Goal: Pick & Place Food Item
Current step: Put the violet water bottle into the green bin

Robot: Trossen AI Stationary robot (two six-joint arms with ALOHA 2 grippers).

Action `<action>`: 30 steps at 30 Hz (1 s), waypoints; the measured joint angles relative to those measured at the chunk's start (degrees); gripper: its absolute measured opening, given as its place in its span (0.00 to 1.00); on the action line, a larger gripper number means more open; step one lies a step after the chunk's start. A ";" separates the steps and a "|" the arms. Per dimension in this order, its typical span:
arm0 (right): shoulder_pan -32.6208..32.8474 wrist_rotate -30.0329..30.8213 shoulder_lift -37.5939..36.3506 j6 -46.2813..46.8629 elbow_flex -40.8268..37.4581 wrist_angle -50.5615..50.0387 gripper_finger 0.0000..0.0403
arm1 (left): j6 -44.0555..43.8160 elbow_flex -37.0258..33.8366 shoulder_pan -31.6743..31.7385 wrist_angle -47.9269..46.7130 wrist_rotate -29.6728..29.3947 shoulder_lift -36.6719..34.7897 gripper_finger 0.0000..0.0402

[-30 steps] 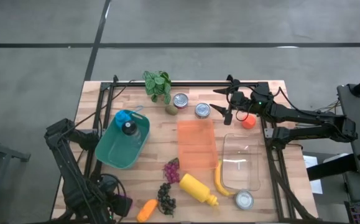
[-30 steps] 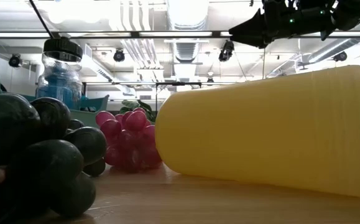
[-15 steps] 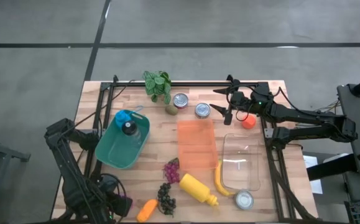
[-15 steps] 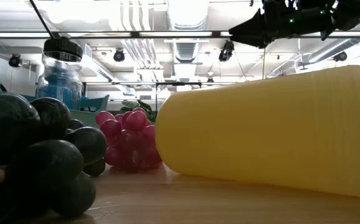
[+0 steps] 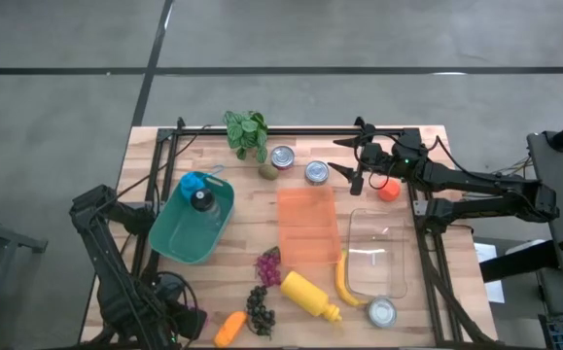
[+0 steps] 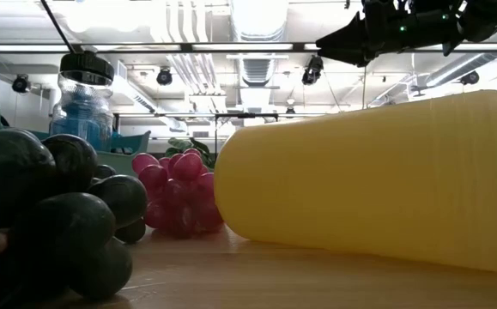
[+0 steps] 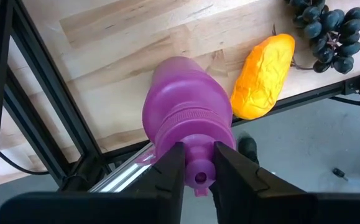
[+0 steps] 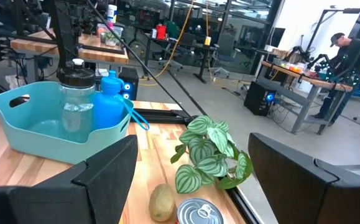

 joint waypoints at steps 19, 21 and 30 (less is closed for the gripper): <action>0.01 0.00 -0.01 0.00 0.01 0.00 0.76 | 0.00 0.22 -0.04 0.04 0.20 -0.18 0.19; 0.00 0.00 0.01 0.00 0.00 0.00 0.76 | 0.00 0.18 -0.04 -0.05 0.20 -0.37 0.19; 0.00 0.00 -0.01 0.00 0.00 0.00 0.76 | -0.14 0.34 -0.04 -1.37 0.20 -2.11 0.19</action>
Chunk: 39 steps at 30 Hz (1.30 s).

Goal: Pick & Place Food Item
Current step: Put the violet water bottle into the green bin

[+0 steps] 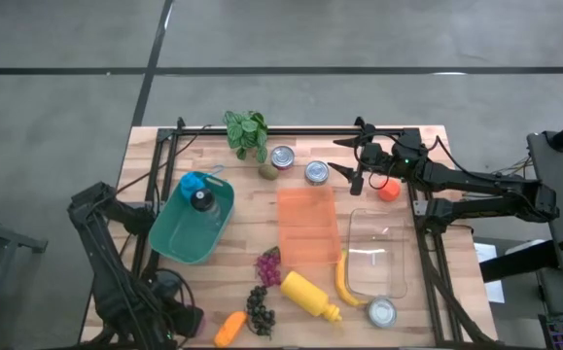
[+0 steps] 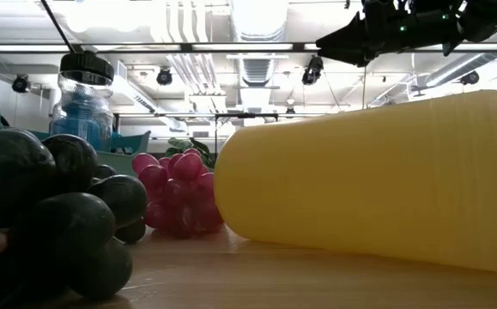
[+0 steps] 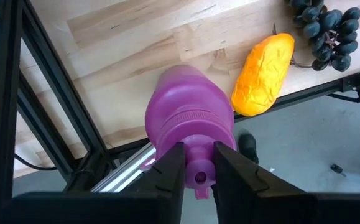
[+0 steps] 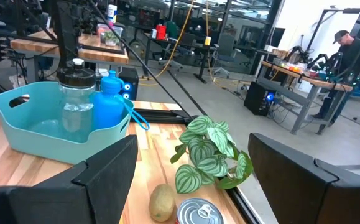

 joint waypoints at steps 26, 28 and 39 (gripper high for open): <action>0.00 0.00 0.00 0.00 0.01 0.00 0.76 | 1.35 3.22 3.86 -7.33 -4.56 -8.84 0.19; 0.00 0.00 0.00 0.00 0.00 0.00 0.76 | 1.41 3.22 5.23 -7.33 -4.72 -10.22 0.19; 0.00 0.00 0.00 0.00 0.02 0.00 0.76 | -1.55 3.03 10.45 -7.33 -4.22 -20.58 0.19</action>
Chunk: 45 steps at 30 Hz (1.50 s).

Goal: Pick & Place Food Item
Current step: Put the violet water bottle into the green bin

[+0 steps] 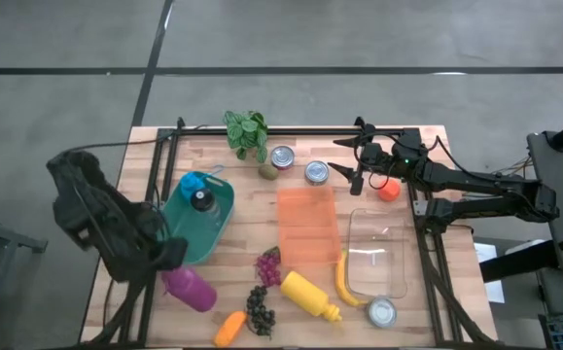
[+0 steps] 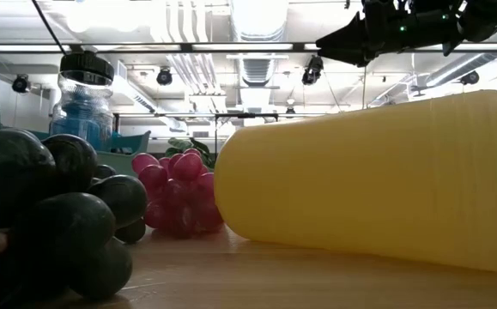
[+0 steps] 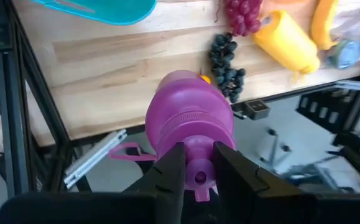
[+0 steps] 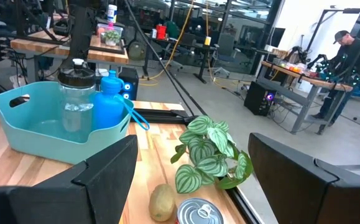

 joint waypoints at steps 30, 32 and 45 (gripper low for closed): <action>0.00 0.00 0.00 0.00 -0.02 0.00 0.76 | -7.91 -14.40 5.59 0.05 -7.57 -26.55 0.19; 0.02 0.00 0.00 0.00 0.00 0.00 0.76 | -8.61 -15.96 5.75 -0.01 -7.61 -27.92 0.19; 0.00 0.00 0.00 0.00 -0.01 0.00 0.76 | -11.72 -22.40 5.83 0.02 -7.58 -34.87 0.19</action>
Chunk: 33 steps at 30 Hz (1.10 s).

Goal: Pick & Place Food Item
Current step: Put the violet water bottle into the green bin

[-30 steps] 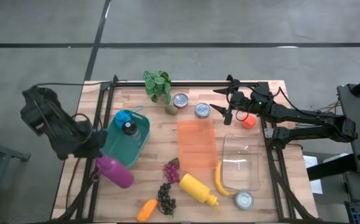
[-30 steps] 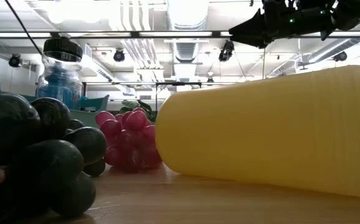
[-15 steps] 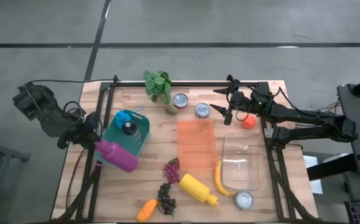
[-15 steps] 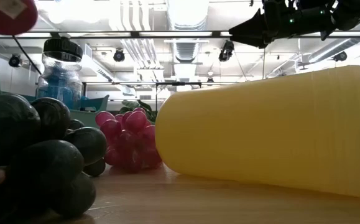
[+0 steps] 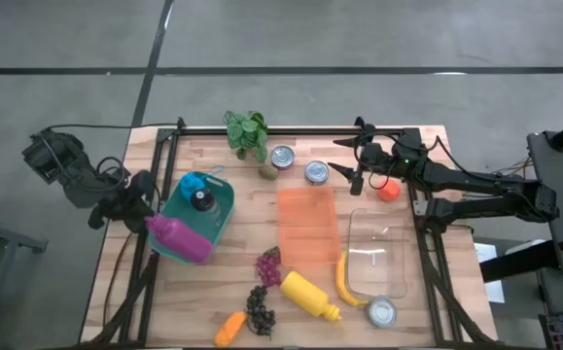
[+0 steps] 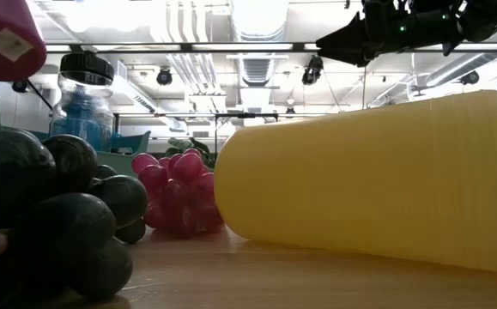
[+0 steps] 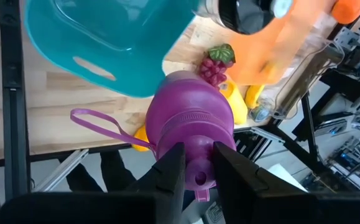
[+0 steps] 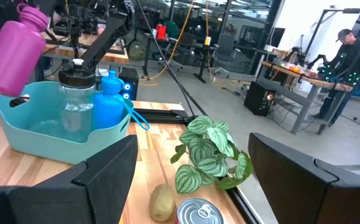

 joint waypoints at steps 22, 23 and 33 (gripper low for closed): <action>0.01 0.00 0.00 0.00 0.00 0.00 0.76 | -3.39 -8.11 0.00 0.02 0.02 -8.08 0.19; 0.02 0.00 0.00 0.00 0.01 0.00 0.76 | -3.51 -8.31 0.00 -0.02 0.02 -8.22 0.19; 0.01 0.01 0.01 0.00 0.01 0.01 0.76 | -3.84 -10.84 0.00 0.00 0.02 -9.59 0.19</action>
